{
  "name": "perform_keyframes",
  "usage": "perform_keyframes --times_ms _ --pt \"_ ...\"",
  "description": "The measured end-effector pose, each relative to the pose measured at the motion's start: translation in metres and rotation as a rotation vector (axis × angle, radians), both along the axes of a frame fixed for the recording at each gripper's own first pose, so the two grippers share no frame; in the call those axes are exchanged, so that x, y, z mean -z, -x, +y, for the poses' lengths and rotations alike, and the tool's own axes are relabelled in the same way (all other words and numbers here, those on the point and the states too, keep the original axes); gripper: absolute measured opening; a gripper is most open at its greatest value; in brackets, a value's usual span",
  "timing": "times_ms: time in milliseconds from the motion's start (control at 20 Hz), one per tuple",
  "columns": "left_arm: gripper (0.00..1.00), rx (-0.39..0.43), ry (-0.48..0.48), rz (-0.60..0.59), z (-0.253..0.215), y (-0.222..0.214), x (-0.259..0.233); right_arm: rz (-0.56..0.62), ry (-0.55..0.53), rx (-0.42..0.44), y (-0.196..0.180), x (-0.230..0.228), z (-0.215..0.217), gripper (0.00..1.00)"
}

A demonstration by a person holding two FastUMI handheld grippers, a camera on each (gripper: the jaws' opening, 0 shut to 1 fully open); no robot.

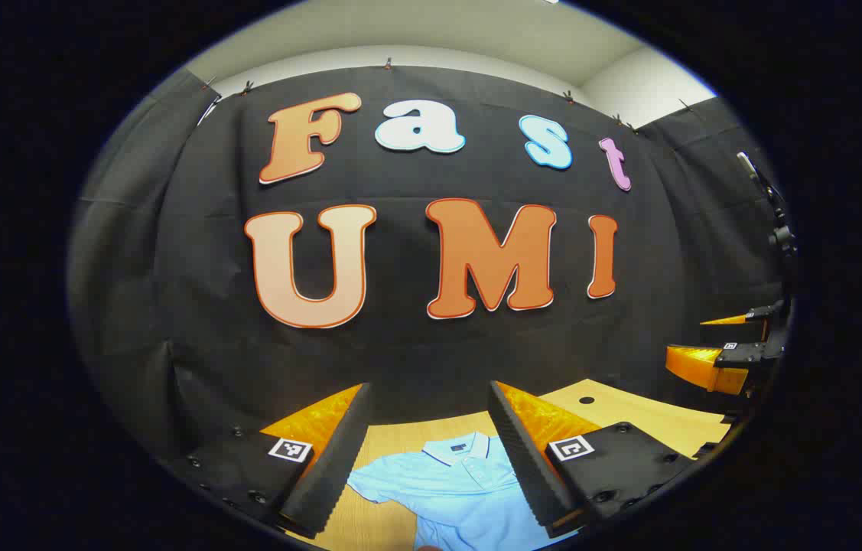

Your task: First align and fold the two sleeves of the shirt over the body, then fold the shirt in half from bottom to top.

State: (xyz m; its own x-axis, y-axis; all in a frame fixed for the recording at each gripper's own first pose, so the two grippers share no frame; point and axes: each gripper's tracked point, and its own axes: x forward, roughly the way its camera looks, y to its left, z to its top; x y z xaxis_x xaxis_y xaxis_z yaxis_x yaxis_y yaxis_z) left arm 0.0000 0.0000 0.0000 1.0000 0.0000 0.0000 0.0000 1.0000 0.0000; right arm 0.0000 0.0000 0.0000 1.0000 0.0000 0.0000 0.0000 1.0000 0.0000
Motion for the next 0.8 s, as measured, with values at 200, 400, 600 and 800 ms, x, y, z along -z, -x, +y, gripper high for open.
perform_keyframes --times_ms 200,400,600,800 --pt "0.97 0.016 -0.012 -0.006 0.006 0.0 0.004 0.009 0.01 0.026 -0.001 -0.001 0.006 0.98" --pt "0.96 0.027 -0.025 -0.031 0.004 -0.003 -0.003 0.003 0.027 0.03 -0.005 -0.002 0.01 0.97" --pt "0.96 0.0 -0.028 -0.057 0.0 -0.006 -0.009 0.047 0.053 -0.014 -0.022 0.011 0.012 0.98" --pt "0.97 -0.035 -0.03 -0.052 -0.017 -0.011 -0.003 0.122 0.086 -0.049 -0.053 0.035 -0.001 0.97"
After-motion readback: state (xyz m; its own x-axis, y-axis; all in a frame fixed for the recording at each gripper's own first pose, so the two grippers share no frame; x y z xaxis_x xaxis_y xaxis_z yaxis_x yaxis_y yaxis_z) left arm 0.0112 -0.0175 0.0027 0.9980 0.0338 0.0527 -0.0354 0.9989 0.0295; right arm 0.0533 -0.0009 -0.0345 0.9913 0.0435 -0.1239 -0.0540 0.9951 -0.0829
